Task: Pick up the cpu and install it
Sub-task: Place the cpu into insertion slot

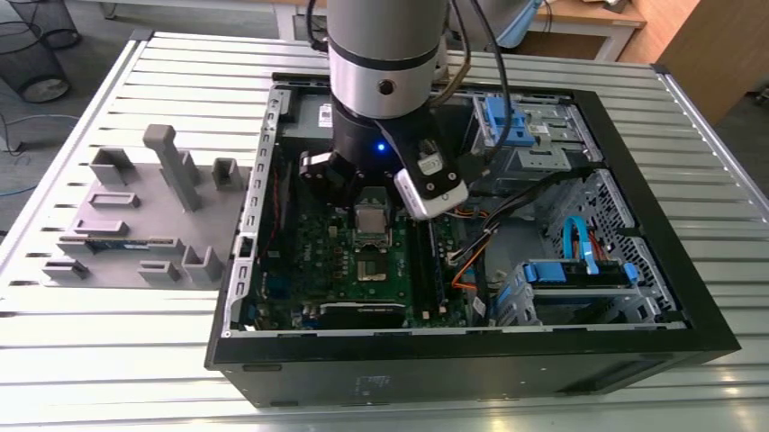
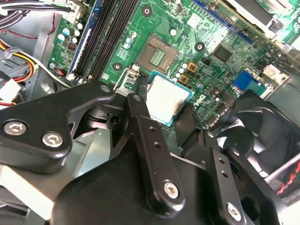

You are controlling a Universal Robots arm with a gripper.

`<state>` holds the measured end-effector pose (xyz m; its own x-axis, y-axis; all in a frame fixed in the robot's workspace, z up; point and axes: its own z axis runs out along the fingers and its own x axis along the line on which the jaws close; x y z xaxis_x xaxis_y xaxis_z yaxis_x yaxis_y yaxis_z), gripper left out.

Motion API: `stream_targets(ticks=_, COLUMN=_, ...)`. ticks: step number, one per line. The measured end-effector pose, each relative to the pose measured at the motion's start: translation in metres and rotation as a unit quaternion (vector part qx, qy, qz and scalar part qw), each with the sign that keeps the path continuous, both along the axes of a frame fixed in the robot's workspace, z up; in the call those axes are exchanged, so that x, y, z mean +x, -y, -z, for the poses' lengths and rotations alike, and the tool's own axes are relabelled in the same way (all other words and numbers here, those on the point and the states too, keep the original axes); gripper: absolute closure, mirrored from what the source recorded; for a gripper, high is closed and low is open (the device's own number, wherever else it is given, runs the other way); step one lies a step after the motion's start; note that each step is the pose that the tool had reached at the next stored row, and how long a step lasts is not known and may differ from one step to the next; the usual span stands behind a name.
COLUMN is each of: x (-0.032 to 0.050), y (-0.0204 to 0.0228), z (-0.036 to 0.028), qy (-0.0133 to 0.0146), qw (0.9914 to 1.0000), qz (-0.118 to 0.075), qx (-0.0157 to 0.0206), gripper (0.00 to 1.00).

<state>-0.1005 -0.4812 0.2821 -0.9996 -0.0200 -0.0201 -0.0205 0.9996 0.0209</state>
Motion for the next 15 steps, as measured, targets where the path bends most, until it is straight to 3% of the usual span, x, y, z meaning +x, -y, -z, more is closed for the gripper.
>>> stream_targets(ticks=15, x=0.0000, y=0.0000, z=0.0155, qy=0.0000, qw=1.00000, qz=0.000, qx=0.0000, gripper=0.53)
